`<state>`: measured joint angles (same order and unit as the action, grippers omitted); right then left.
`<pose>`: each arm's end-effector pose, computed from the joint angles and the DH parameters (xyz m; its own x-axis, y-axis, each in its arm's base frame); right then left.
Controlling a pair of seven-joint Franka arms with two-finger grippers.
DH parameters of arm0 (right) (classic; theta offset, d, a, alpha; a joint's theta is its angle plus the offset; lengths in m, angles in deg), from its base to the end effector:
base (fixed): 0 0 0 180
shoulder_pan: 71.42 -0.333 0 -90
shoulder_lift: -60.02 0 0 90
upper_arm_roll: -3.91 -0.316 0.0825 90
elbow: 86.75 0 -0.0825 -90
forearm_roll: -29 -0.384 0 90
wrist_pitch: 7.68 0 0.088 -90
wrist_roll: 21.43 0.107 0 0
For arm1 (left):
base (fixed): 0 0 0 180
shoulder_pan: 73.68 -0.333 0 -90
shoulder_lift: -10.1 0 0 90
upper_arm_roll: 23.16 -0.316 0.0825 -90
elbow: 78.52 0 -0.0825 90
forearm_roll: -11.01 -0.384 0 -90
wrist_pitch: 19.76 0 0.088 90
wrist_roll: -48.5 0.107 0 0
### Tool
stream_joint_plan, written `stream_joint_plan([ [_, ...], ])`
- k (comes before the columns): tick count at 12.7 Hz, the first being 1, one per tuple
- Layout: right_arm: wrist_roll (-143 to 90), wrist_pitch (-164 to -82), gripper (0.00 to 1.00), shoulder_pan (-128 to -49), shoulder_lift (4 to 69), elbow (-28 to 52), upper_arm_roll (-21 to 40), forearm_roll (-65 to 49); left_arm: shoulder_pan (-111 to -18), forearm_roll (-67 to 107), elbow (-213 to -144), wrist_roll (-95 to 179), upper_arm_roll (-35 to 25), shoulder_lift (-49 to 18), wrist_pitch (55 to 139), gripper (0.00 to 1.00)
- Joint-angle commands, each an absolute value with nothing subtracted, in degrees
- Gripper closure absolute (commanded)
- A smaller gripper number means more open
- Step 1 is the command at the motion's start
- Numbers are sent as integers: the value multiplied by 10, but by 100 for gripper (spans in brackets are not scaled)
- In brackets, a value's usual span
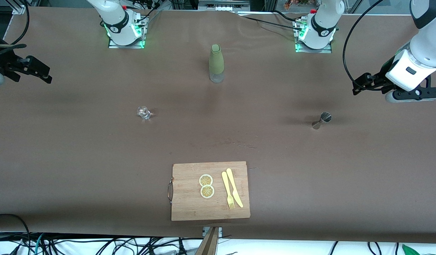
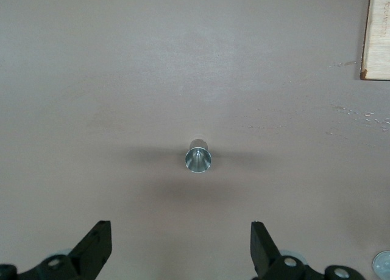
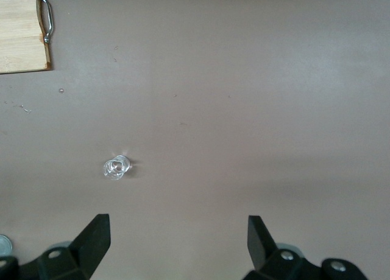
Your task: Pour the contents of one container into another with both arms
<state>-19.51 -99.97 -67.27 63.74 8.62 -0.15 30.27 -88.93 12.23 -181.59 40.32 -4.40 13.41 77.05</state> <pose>0.5373 -0.0019 0.6190 0.9993 -0.0343 0.0119 -0.0346 -0.9991 0.0264 0.5382 -0.0389 0.5564 0.9949 0.0855 -0.0543 0.0854 -0.9963 -0.0054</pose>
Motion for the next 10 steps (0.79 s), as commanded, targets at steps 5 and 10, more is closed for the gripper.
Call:
stream_joint_plan([
  [5,-198,-997,0,-673,637,82,0,304,-891,134,-1810,406,-25,144,773,0],
  [10,-198,-997,0,-673,637,83,0,304,-894,140,-1811,409,-26,143,771,0],
])
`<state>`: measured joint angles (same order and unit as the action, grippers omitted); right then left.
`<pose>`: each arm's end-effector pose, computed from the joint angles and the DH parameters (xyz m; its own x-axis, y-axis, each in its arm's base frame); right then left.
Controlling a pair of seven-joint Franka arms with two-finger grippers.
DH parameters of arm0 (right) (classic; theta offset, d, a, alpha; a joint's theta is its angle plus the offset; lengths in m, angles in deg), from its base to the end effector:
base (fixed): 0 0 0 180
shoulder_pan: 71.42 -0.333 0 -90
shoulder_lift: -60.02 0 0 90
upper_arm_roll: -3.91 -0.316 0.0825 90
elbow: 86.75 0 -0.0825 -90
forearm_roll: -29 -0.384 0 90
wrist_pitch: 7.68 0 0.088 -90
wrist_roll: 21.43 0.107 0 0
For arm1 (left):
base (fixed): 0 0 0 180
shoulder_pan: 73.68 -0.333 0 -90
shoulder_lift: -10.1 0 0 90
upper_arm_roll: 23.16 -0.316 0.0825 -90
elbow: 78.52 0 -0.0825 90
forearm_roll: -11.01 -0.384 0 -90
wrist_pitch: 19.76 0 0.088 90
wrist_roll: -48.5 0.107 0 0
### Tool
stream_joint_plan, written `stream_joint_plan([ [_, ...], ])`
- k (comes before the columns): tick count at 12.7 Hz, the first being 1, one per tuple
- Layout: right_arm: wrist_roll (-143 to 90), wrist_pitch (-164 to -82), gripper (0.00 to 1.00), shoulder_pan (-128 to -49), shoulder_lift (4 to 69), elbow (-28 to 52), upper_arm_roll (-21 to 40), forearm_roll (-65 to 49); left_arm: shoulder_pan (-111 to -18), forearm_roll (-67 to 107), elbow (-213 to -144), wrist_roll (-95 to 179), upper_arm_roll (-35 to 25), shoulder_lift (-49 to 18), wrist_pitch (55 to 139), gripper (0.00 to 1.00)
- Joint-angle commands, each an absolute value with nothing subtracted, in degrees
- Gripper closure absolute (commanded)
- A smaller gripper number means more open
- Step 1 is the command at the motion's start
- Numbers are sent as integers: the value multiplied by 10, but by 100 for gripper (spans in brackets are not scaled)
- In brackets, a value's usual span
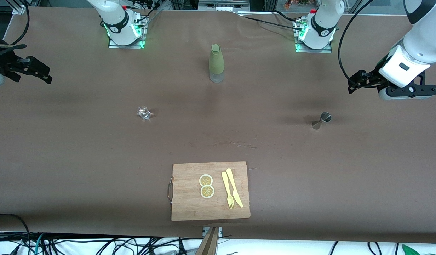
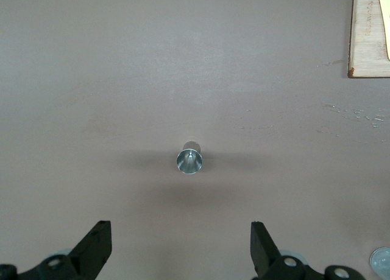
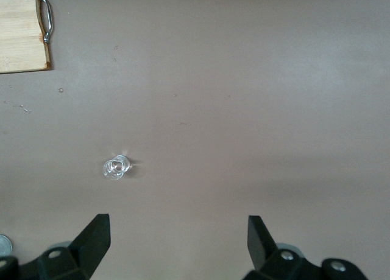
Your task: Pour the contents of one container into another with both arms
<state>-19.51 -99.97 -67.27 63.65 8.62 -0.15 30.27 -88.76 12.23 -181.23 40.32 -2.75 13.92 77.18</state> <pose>0.5377 -0.0019 0.6182 0.9994 -0.0343 0.0103 -0.0345 -0.9991 0.0263 0.5357 -0.0570 0.5637 0.9978 0.0540 -0.0375 0.0537 -0.9985 -0.0076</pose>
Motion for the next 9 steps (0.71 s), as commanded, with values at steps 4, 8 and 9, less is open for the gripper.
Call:
stream_joint_plan([
  [4,-198,-995,0,-673,637,83,0,304,-896,145,-1810,411,-29,145,770,0],
  [8,-197,-994,0,-673,637,82,0,304,-924,193,-1812,479,-32,150,768,0],
  [9,-197,-994,0,-673,637,82,0,304,-940,208,-1812,511,-29,153,768,0],
])
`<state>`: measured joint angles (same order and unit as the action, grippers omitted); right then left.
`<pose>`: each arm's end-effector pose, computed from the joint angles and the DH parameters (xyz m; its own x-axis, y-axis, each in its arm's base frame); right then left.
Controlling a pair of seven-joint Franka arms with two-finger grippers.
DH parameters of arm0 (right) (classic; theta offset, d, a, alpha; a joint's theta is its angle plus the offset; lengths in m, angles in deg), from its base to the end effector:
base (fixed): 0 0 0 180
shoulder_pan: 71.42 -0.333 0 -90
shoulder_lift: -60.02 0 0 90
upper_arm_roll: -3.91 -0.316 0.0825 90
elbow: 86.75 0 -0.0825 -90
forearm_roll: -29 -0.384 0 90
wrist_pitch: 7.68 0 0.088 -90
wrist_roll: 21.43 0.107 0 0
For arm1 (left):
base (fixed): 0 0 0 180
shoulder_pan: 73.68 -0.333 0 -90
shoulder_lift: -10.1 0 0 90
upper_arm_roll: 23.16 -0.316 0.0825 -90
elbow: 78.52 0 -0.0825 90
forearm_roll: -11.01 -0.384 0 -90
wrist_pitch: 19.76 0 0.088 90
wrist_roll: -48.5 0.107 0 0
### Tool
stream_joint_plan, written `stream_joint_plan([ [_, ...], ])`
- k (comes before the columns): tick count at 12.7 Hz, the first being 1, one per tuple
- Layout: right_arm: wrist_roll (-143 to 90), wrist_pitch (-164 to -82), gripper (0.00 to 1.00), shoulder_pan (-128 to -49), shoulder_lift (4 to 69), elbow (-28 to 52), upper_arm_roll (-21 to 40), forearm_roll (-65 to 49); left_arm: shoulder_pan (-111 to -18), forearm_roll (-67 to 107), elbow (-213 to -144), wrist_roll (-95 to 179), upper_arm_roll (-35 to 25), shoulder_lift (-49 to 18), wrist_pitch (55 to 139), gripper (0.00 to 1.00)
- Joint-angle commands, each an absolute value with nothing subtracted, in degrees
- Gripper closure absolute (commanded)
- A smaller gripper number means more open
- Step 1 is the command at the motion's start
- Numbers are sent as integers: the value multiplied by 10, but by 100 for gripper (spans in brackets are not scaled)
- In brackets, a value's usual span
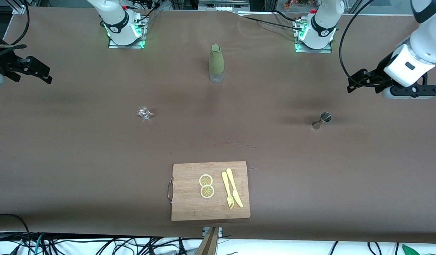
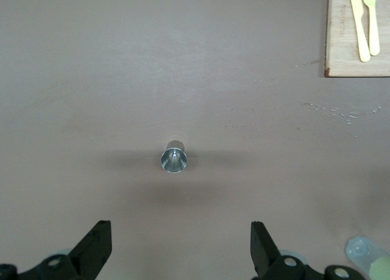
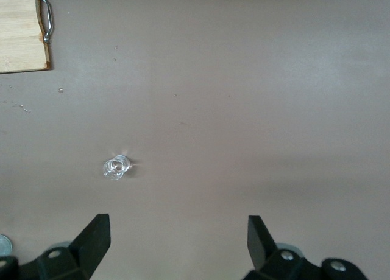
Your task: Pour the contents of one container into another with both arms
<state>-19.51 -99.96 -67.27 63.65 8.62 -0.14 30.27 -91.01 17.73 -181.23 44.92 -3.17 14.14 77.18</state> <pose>0.5377 -0.0020 0.6182 0.9994 -0.0345 0.0101 -0.0347 -0.9991 0.0263 0.5366 -0.0413 0.5661 0.9987 0.0316 -0.0405 0.0351 -0.9954 0.0893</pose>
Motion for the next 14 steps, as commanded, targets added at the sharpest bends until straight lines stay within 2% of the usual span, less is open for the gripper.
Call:
stream_joint_plan([
  [1,-197,-994,0,-673,637,82,0,304,-947,209,-1813,541,-29,153,767,0],
  [8,-194,-994,0,-673,637,82,0,304,-1006,244,-1803,751,-32,145,767,0],
  [11,-193,-994,0,-673,637,83,0,304,-1010,260,-1797,814,-45,133,770,0],
  [14,-192,-994,0,-674,637,82,0,304,-1055,299,-1796,932,-47,104,773,0],
])
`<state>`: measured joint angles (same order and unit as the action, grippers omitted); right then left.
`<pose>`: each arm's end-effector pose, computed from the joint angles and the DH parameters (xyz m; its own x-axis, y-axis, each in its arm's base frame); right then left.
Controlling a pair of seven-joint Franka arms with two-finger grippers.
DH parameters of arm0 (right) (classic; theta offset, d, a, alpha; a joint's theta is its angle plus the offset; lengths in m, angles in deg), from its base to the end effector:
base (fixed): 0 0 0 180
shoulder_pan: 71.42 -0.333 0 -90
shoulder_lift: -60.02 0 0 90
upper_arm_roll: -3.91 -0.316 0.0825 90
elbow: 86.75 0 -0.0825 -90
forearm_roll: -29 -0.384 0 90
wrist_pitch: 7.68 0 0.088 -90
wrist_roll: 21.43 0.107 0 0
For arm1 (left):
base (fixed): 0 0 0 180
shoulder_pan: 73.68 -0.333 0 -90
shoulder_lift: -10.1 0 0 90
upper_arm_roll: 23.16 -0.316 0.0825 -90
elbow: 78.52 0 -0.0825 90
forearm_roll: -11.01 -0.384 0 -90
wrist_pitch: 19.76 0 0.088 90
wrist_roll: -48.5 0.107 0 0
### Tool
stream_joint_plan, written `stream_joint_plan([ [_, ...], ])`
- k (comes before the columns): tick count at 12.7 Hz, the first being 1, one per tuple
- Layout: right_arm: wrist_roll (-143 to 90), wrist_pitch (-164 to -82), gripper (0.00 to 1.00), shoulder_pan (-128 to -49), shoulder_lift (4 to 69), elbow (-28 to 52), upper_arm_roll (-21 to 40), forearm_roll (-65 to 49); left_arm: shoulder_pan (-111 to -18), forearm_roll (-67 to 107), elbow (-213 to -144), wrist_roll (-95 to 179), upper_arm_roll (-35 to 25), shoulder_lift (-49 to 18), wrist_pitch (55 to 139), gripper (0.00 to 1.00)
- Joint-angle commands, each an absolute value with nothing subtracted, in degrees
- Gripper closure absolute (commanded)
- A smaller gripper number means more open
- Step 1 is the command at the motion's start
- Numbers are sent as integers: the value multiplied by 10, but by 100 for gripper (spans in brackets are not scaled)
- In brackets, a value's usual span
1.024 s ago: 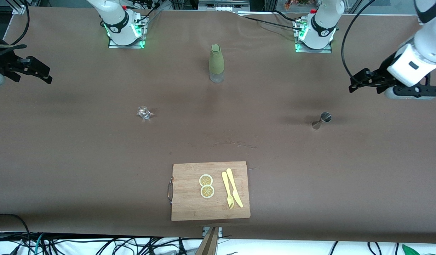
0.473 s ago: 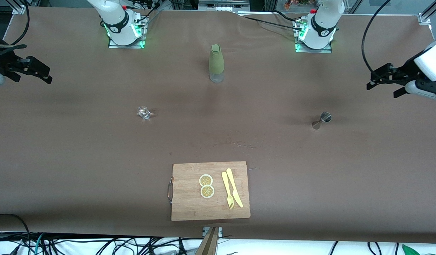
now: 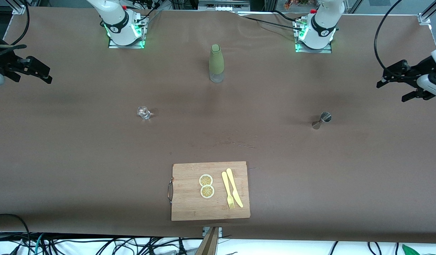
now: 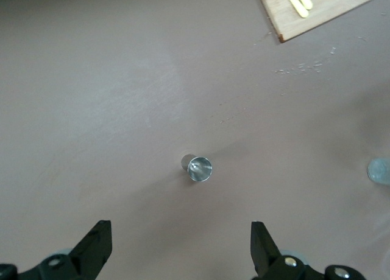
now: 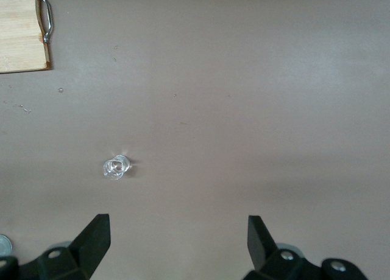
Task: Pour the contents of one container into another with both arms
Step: 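Move the right gripper toward the glass while the left gripper approaches the jigger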
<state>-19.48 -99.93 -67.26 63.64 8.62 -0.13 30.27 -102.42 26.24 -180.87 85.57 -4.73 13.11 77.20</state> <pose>0.5377 -0.0022 0.6180 0.9993 -0.0353 0.0095 -0.0356 -0.9990 0.0263 0.5391 0.0689 0.5628 0.9094 -0.4015 0.1083 -0.4158 -0.8818 0.2228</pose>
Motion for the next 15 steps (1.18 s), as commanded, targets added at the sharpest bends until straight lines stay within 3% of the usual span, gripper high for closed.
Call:
stream_joint_plan([
  [1,-197,-994,0,-675,635,82,0,303,-1064,307,-1799,965,-47,94,781,0],
  [4,-198,-993,0,-676,625,79,-2,298,-1066,318,-1809,1038,-66,75,791,1],
  [9,-208,-979,0,-675,541,76,0,280,-1066,363,-1851,1185,-93,44,821,2],
  [15,-547,-969,0,-653,508,77,6,206,-1077,471,-1891,1454,-135,-41,821,1],
])
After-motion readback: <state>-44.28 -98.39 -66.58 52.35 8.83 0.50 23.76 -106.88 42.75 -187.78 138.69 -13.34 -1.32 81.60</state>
